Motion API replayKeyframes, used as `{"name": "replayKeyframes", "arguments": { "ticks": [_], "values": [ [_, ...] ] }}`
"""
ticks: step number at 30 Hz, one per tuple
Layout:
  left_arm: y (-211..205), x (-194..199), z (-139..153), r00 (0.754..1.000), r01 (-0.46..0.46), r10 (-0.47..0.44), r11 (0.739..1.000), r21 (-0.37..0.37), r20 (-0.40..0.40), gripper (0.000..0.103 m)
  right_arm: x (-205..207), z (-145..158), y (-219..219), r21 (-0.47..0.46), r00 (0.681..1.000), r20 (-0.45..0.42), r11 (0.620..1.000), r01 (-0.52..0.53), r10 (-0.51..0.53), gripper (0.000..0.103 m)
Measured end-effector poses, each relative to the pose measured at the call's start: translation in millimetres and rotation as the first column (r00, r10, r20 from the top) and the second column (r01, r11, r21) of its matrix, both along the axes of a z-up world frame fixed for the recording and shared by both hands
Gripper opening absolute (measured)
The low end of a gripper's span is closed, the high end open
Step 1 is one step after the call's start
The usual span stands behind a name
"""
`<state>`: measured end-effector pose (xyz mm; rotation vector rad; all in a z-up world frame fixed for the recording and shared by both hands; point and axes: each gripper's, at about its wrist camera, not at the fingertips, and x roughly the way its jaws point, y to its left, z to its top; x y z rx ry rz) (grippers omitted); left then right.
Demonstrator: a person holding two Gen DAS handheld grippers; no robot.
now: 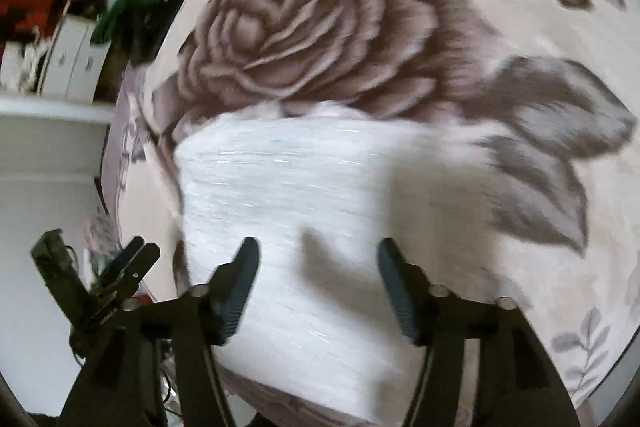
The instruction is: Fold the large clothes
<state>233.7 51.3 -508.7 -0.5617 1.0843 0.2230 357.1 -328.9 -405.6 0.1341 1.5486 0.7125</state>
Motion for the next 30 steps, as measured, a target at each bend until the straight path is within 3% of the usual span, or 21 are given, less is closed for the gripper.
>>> {"name": "replayKeyframes", "arguments": {
  "ticks": [2, 5, 7, 9, 11, 13, 15, 20, 22, 24, 30],
  "values": [
    [-8.0, 8.5, -11.7, 1.0, 0.03, -0.03, 0.998, -0.052, 0.002, 0.103, 1.4, -15.2, -25.3, 0.015, 0.999, -0.007, 0.999, 0.034, -0.034, 0.075],
    [-15.3, 17.5, -26.6, 0.998, 0.069, -0.069, 0.992, -0.104, -0.005, 0.103, -3.4, -67.4, -42.1, 0.027, 0.993, -0.107, 0.998, 0.051, -0.048, 0.078],
    [-12.3, 22.6, -34.1, 0.997, 0.074, -0.071, 0.982, -0.176, 0.021, 0.103, -7.9, -100.1, -49.7, 0.039, 0.988, -0.146, 0.998, 0.055, -0.048, 0.085],
    [-9.2, 27.3, -41.7, 0.996, 0.087, -0.078, 0.966, -0.244, 0.043, 0.103, -9.0, -132.8, -58.8, 0.154, 0.967, -0.246, 0.982, 0.108, -0.068, 0.088],
    [-9.5, 33.5, -50.0, 0.993, 0.112, -0.095, 0.947, -0.302, 0.071, 0.103, -8.4, -161.4, -63.4, 0.281, 0.929, -0.364, 0.943, 0.176, -0.065, 0.092],
    [-14.9, 40.4, -56.6, 0.987, 0.149, -0.116, 0.926, -0.347, 0.116, 0.103, -8.2, -180.5, -62.1, 0.352, 0.91, -0.412, 0.911, 0.213, -0.053, 0.099],
    [-22.5, 44.7, -55.0, 0.98, 0.178, -0.134, 0.92, -0.348, 0.146, 0.09, -7.5, -186.4, -57.7, 0.39, 0.904, -0.426, 0.896, 0.213, -0.03, 0.1],
    [-33.7, 49.3, -39.8, 0.969, 0.224, -0.183, 0.933, -0.282, 0.164, 0.078, -8.8, -178.5, -43.8, 0.418, 0.913, -0.408, 0.894, 0.163, 0.024, 0.094],
    [-28.8, 50.5, -35.8, 0.971, 0.214, -0.171, 0.931, -0.296, 0.167, 0.077, -13.2, -174.0, -39.9, 0.423, 0.914, -0.406, 0.89, 0.171, 0.017, 0.075],
    [-22.2, 52.3, -29.4, 0.971, 0.211, -0.161, 0.924, -0.318, 0.177, 0.076, -16.8, -165.6, -41.1, 0.44, 0.913, -0.409, 0.875, 0.204, -0.007, 0.068],
    [-13.6, 84.3, 4.3, 0.955, 0.259, -0.2, 0.92, -0.294, 0.217, 0.076, -22.2, -124.1, -61.5, 0.475, 0.915, -0.398, 0.838, 0.269, -0.068, 0.058]
  ]
}}
